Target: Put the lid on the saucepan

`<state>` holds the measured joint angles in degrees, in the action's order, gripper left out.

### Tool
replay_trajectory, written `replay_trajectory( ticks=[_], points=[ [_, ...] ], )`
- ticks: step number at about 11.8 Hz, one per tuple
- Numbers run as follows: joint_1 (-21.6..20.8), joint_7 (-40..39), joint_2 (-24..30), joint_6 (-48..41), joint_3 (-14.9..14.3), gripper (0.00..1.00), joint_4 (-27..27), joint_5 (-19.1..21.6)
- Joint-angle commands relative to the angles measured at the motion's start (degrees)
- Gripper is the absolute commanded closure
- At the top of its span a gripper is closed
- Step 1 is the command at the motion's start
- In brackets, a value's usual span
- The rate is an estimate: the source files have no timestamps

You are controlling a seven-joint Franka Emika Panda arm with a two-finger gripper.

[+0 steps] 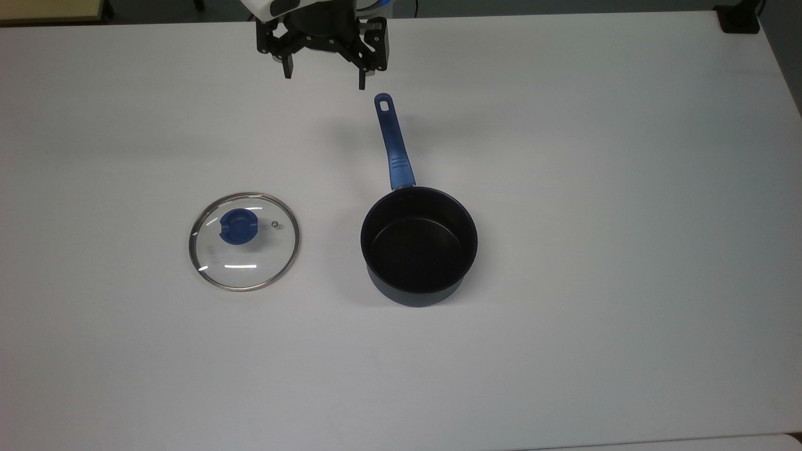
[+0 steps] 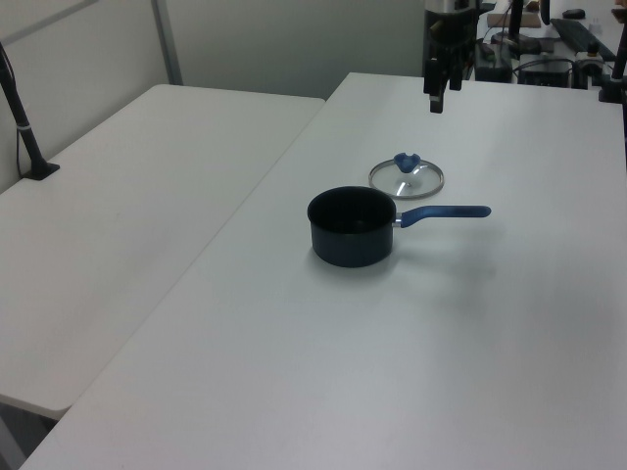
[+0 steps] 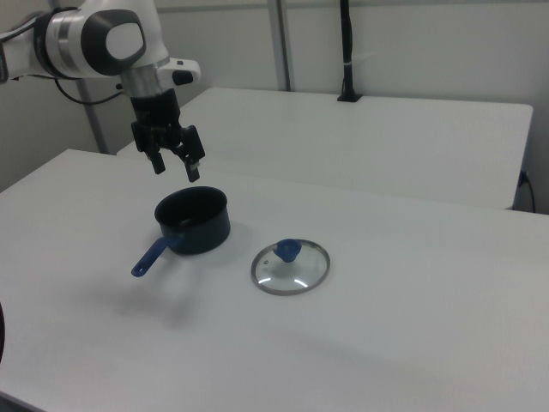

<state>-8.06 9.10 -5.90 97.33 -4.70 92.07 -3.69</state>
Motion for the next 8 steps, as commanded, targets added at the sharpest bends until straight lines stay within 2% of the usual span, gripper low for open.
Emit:
replay_trajectory(
  ticks=[1,6,8],
  points=[
    [-0.5,-1.4,1.6,-0.9,-0.4,0.0,1.3,-1.1],
    [-0.3,-1.4,1.1,-0.4,-0.3,0.0,1.3,-1.3],
    [1.4,-4.8,-0.1,2.8,-0.4,0.0,1.4,-2.3]
  ],
)
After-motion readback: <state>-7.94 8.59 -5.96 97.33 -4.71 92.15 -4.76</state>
